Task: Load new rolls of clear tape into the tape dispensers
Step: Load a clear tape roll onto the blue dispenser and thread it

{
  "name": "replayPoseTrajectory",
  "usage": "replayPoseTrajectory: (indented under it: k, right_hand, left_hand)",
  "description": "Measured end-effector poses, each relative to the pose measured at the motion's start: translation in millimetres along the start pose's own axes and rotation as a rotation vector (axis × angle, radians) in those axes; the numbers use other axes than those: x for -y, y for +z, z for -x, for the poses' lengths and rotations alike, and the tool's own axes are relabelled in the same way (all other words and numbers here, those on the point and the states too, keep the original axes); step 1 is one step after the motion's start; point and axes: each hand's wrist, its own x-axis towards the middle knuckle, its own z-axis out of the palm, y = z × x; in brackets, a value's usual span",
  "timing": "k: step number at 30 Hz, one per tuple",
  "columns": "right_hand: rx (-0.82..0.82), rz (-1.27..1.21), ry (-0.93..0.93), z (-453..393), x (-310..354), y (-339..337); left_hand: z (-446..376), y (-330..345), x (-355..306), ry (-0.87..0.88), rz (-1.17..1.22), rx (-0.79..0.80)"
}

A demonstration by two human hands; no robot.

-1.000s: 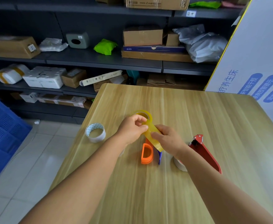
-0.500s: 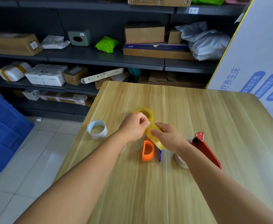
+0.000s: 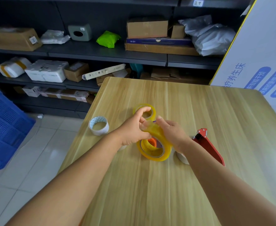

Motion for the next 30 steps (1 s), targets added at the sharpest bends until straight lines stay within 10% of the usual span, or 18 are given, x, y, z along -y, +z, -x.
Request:
replayPoseTrajectory:
  k: [15, 30]
  right_hand:
    - [-0.016, 0.59, -0.139, -18, -40, 5]
    - [-0.028, 0.816, -0.169, -51, -65, 26]
  left_hand:
    - [-34, 21, 58, -0.378, 0.079, -0.31]
    - [-62, 17, 86, -0.597, 0.069, -0.281]
